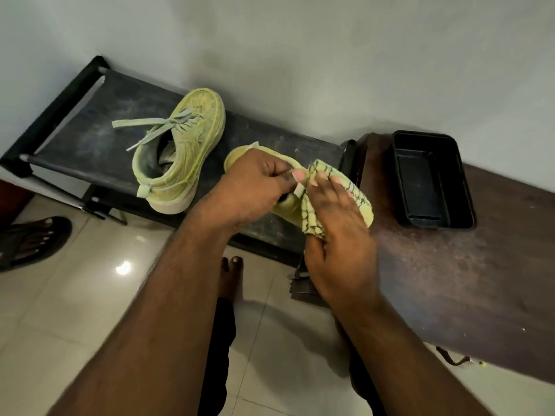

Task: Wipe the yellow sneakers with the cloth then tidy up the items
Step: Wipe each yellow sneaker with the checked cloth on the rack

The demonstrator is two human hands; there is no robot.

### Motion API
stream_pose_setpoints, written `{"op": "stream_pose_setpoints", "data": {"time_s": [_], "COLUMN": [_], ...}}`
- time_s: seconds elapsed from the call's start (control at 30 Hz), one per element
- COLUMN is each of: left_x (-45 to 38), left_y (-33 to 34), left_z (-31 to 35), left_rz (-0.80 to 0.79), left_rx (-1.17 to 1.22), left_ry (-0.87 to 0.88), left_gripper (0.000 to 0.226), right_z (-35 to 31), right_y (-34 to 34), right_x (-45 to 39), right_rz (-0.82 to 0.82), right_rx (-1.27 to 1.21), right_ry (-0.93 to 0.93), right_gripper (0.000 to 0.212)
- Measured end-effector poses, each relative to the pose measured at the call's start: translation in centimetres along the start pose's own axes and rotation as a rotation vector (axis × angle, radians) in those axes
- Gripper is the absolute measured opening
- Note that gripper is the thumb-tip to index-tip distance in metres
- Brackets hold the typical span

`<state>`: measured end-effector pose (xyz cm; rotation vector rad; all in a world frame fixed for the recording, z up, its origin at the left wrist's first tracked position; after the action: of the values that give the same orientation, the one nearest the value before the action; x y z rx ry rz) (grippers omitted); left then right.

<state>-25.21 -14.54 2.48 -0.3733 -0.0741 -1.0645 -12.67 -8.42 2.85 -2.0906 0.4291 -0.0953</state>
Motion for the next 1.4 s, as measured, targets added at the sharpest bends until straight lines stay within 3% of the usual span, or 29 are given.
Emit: {"op": "stream_pose_setpoints", "data": {"time_s": [0.17,0.3,0.43,0.63,0.77,0.87,1.03,1.13,1.27,1.4], "left_x": [0.1,0.3,0.2,0.0,-0.1,-0.1,-0.1,0.0,0.0,0.2], "left_y": [0.8,1.0,1.3,1.7,2.0,1.6,-0.5,-0.8,-0.9,-1.7], "left_z": [-0.4,-0.5,-0.9,-1.2,-0.9,-0.9,-0.8,-0.7,-0.6,-1.2], "left_rz": [-0.114,-0.179,-0.235,-0.266,-0.253,-0.199,-0.043,0.059,0.198,0.276], "left_rx": [-0.047,-0.061,-0.094,-0.101,-0.123,-0.091,0.068,0.163,0.269,0.373], "left_ry": [-0.042,-0.033,-0.075,-0.100,-0.103,-0.107,-0.036,-0.022,-0.051,-0.080], "left_gripper": [0.044,0.040,0.048,0.054,0.053,0.052,0.049,0.028,0.023,0.024], "right_z": [3.0,0.9,4.1,2.5,4.3,4.2,1.5,3.2,3.2,0.7], "right_y": [-0.6,-0.5,-0.3,-0.7,-0.4,-0.1,0.0,0.4,1.0,2.1], "right_x": [-0.9,0.2,-0.7,1.7,-0.5,-0.2,2.5,-0.1,-0.2,1.4], "right_rz": [-0.018,-0.003,-0.030,0.096,0.018,0.025,0.065,0.096,0.100,0.048], "right_rx": [-0.088,-0.158,-0.202,-0.408,-0.406,-0.477,-0.406,-0.448,-0.550,-0.339], "right_ry": [0.199,0.008,0.205,0.140,0.327,0.369,0.124,0.244,0.301,0.151], "right_gripper": [0.060,0.053,0.044,0.032,0.027,0.031,0.049,0.055,0.058,0.062]}}
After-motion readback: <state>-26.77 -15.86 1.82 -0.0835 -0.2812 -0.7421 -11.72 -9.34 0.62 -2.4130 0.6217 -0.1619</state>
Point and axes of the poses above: each hand's wrist, its own x-axis away from the middle knuckle, its own y-axis out of the palm, z = x × y, the point moved 7 cm from there along -x, towards the middle knuckle, and after that the axes turned 12 degrees about -z, right-handed, at the moved point
